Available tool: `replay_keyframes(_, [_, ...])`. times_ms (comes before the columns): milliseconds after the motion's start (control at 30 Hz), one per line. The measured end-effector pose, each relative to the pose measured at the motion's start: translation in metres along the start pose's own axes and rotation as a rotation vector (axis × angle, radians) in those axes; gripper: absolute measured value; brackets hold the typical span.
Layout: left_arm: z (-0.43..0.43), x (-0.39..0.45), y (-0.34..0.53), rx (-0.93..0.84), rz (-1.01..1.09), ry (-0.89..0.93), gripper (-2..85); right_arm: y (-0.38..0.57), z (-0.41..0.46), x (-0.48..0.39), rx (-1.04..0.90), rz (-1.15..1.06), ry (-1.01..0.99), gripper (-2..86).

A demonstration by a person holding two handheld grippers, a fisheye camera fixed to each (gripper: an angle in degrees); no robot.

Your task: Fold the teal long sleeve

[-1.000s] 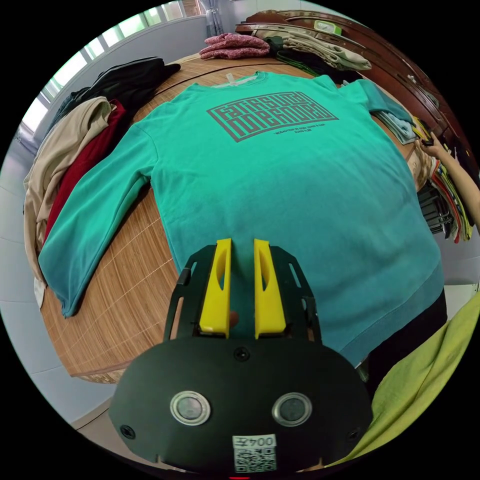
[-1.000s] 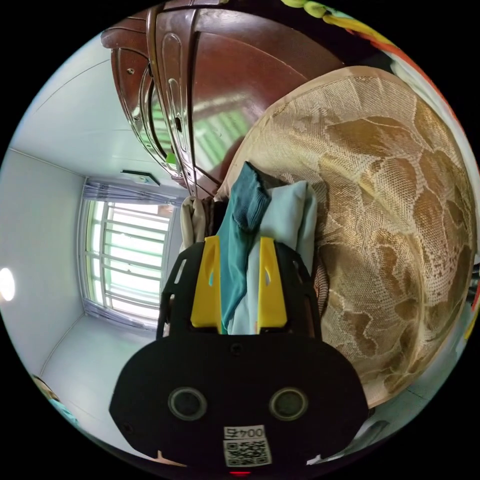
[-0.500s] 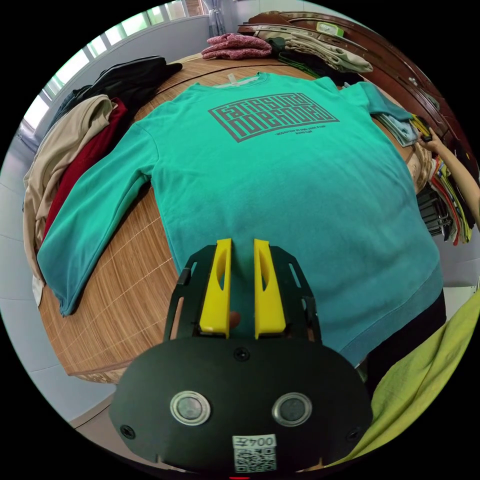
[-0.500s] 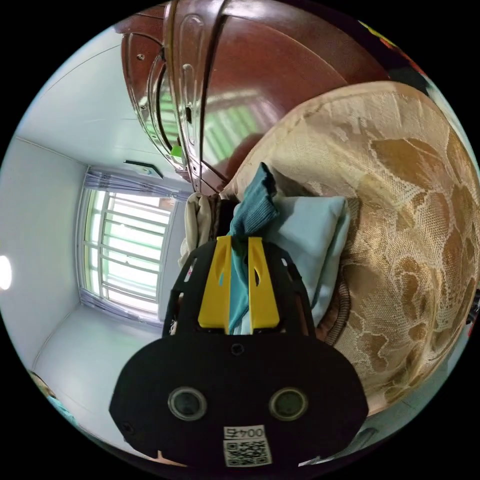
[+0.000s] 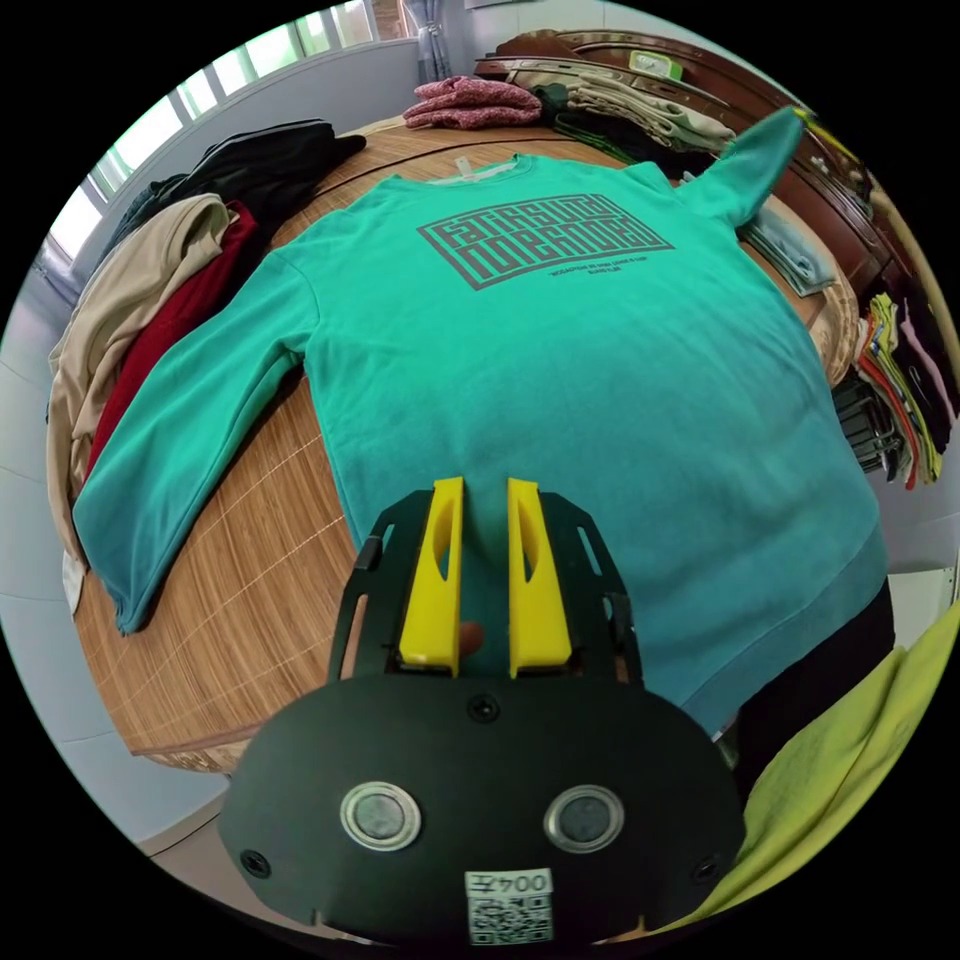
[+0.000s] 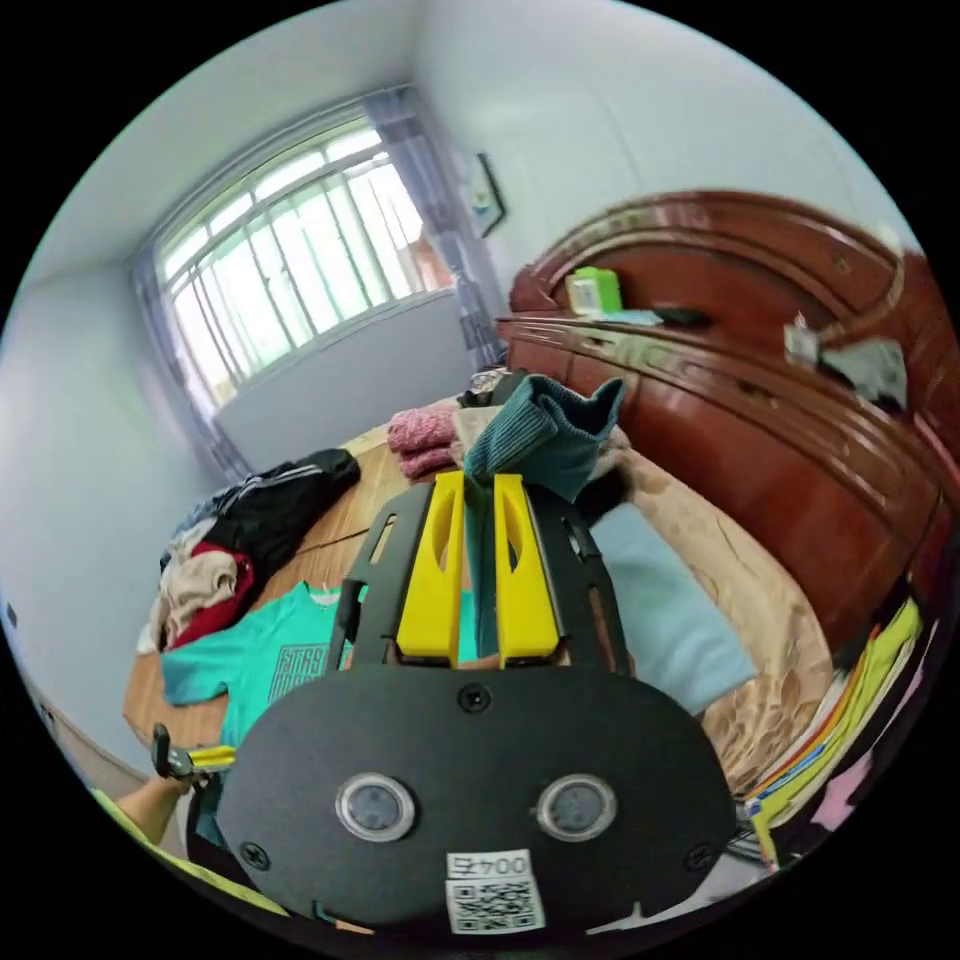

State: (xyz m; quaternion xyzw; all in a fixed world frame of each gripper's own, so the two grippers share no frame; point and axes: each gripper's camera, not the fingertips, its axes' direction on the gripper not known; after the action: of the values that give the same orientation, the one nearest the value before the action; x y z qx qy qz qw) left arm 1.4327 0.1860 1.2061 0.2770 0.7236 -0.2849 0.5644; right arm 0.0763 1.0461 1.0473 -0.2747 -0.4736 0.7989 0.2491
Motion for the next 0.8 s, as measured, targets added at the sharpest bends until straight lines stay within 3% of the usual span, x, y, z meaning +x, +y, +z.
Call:
replay_keyframes(267, [0.001,-0.006,0.006,0.013,-0.015,0.034,7.1,0.075,0.111,-0.301,-0.124,-0.397,-0.026,5.9])
replay_keyframes(433, [0.002,-0.008,0.009,0.02,-0.019,0.045,6.9,0.211,0.233,-0.45,-0.27,-0.582,-0.034,6.0])
replay_keyframes(667, [0.003,-0.009,0.013,0.027,-0.016,0.049,7.0,0.439,0.416,-0.528,-0.54,-0.694,0.05,6.6])
replay_keyframes(800, [0.003,-0.008,0.015,0.03,-0.014,0.048,7.1,0.541,0.474,-0.526,-0.694,-0.665,-0.077,10.3])
